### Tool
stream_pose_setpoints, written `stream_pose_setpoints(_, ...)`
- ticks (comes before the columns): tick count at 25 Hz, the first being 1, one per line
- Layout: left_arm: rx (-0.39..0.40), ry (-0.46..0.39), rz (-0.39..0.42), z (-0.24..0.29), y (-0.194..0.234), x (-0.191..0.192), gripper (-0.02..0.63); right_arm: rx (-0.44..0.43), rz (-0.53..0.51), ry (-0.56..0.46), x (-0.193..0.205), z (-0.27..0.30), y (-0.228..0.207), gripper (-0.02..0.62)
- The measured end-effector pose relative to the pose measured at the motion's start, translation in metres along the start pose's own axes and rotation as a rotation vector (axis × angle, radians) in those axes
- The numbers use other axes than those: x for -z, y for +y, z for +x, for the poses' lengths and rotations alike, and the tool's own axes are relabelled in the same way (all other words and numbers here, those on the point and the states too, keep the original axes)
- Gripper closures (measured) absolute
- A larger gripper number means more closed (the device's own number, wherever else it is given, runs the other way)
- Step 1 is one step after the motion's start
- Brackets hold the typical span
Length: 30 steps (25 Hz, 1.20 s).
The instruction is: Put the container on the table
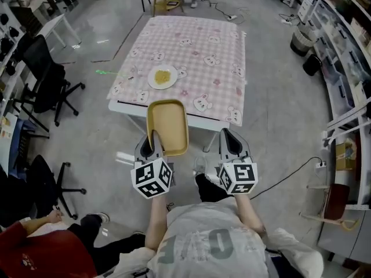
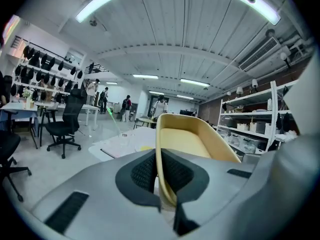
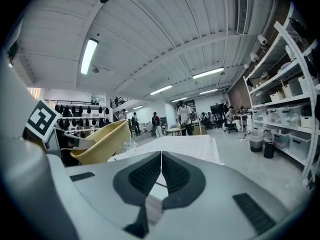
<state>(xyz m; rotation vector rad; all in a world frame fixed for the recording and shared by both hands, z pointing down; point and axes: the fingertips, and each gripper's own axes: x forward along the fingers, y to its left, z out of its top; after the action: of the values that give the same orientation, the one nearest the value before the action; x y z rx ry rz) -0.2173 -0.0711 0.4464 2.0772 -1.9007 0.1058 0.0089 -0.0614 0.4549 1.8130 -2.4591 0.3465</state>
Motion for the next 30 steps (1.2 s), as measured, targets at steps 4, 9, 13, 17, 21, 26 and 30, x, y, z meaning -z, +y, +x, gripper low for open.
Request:
stream_pose_setpoints(4, -0.022, -0.021, 0.013, 0.068, 0.007, -0.039, 0.574, -0.034, -0.016, -0.007, -0.027, 0.073, -0.015, 0.566)
stream_pose_setpoints(9, -0.04, -0.065, 0.029, 0.131, 0.009, -0.077, 0.574, -0.045, -0.048, -0.024, -0.048, 0.14, -0.038, 0.566)
stream_pose_setpoints(13, -0.056, -0.033, 0.026, 0.151, 0.011, -0.075, 0.574, -0.047, -0.042, -0.007, -0.049, 0.159, -0.046, 0.566)
stream_pose_setpoints(17, -0.027, -0.003, 0.012, 0.178, 0.004, -0.067, 0.574, -0.028, -0.058, 0.004, -0.048, 0.179, -0.058, 0.566)
stream_pose_setpoints(21, 0.0, 0.02, 0.018, 0.203, -0.005, -0.061, 0.574, 0.004, -0.07, 0.0, -0.051, 0.188, -0.07, 0.566)
stream_pose_setpoints(26, 0.025, 0.039, 0.025, 0.22, -0.011, -0.059, 0.574, 0.038, -0.053, 0.003, -0.053, 0.193, -0.081, 0.566)
stream_pose_setpoints(30, 0.04, 0.061, 0.03, 0.232, -0.016, -0.051, 0.574, 0.036, -0.046, 0.025, -0.045, 0.2, -0.084, 0.566)
